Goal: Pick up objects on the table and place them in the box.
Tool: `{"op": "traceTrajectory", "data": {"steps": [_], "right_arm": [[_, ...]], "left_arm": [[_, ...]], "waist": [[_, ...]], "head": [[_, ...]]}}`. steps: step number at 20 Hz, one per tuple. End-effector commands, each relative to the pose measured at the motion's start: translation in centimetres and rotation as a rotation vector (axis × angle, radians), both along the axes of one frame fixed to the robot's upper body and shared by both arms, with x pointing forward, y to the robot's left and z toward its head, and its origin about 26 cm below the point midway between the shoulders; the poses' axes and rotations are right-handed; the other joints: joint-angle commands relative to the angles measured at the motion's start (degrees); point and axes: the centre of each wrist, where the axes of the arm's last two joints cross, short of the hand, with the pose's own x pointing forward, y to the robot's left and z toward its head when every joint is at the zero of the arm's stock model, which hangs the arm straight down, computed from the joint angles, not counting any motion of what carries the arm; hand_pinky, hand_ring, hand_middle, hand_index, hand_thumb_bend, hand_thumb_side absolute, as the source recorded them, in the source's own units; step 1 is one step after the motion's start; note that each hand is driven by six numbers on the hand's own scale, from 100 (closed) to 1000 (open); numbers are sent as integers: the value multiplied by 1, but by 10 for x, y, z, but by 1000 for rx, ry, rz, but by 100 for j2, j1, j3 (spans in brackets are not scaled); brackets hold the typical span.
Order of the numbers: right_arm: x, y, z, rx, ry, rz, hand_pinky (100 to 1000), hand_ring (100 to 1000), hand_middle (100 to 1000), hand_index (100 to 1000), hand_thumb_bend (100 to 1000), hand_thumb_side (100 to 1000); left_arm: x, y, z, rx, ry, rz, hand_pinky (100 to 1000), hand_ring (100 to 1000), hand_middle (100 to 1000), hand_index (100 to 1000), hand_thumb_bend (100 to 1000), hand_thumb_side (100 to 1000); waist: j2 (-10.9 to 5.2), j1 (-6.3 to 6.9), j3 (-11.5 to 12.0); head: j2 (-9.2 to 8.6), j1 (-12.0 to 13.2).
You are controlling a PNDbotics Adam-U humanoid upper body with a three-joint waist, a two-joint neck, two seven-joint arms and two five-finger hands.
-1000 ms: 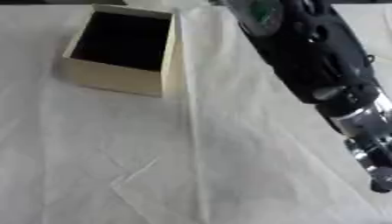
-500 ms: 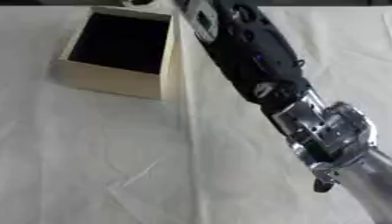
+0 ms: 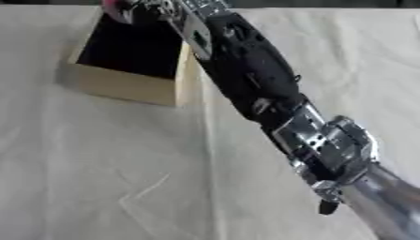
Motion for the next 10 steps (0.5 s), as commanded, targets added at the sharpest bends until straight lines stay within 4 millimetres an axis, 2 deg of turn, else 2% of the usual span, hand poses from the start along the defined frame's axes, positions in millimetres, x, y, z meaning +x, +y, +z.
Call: {"op": "traceTrajectory", "data": {"steps": [1, 10], "right_arm": [[3, -2, 5, 4, -19, -27, 570, 491, 398, 634, 100, 100], [12, -11, -17, -86, 53, -34, 586, 516, 413, 630, 100, 100]], "left_arm": [[-3, -2, 8, 9, -28, -14, 653, 749, 649, 823, 576, 813], [-3, -1, 6, 1, -21, -6, 651, 748, 648, 822, 574, 811]], "waist": [[-115, 25, 26], [-89, 15, 22]], "head": [[-57, -15], [-9, 8]]}}
